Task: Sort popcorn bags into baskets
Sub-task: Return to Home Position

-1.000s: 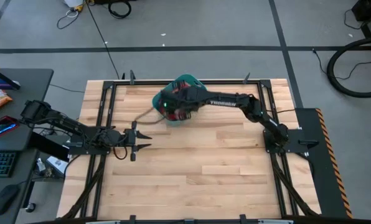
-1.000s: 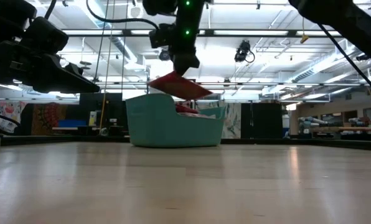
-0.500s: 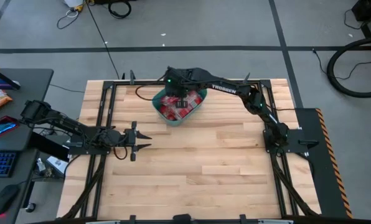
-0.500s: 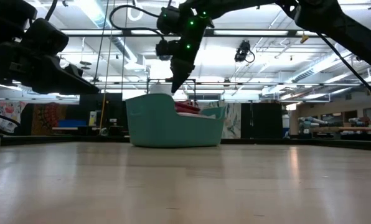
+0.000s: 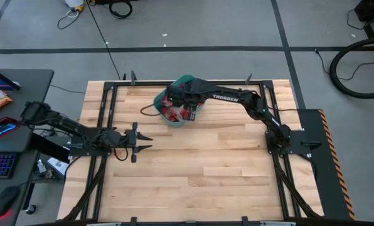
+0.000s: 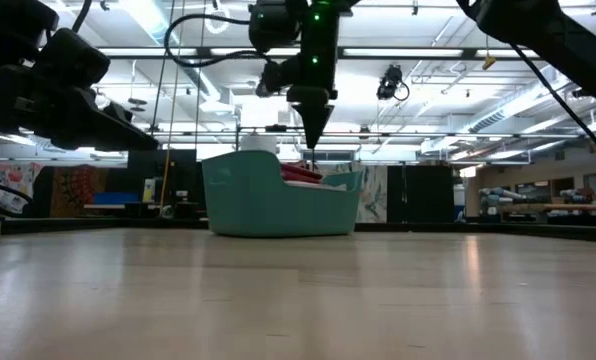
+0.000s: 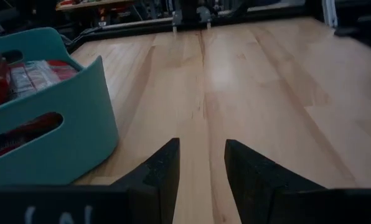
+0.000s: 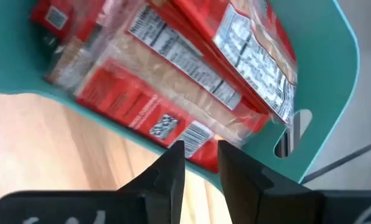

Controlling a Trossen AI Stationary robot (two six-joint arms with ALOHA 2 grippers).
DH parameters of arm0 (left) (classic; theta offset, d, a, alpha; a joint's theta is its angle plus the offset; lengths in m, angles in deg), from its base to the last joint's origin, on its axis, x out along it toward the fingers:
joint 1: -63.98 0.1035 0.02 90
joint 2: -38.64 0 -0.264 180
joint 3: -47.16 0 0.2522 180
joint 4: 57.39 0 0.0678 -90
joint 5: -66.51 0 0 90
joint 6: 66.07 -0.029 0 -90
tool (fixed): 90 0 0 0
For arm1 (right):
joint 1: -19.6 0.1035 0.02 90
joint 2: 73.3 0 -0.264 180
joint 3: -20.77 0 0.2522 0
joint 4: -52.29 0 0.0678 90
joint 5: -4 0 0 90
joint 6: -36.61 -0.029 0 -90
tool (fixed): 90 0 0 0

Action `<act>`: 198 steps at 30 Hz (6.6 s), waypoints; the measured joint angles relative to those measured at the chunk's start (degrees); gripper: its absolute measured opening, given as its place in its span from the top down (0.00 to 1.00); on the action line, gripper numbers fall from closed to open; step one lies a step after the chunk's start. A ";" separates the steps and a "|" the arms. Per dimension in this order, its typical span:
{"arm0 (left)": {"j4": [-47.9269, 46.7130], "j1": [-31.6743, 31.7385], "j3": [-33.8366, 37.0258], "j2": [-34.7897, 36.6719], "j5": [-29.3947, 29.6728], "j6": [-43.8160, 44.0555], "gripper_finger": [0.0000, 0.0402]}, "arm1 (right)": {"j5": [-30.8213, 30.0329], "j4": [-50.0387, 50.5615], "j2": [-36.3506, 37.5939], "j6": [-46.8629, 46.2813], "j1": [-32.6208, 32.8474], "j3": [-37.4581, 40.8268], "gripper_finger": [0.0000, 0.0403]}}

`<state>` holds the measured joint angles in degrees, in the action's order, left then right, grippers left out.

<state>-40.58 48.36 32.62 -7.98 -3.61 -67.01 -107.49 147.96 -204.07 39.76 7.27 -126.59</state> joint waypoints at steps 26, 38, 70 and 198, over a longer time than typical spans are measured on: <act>-30.12 -9.37 -6.34 24.37 6.82 4.52 0.67 | -2.95 -3.76 5.65 -3.39 4.38 8.51 0.75; -30.99 -11.19 -6.32 29.48 7.50 0.11 0.67 | 1.95 -39.00 30.59 -4.03 4.86 47.61 0.75; -12.45 -0.46 0.28 30.18 1.60 -10.32 0.67 | 12.30 -105.36 85.80 -16.17 4.97 118.46 0.75; 1.05 4.94 0.35 30.52 1.86 -17.70 0.67 | 11.09 -101.05 115.04 -21.03 2.35 133.24 0.76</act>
<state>-39.53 53.30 32.97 22.54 -1.75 -84.70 -96.40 46.91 -89.03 18.74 9.62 6.65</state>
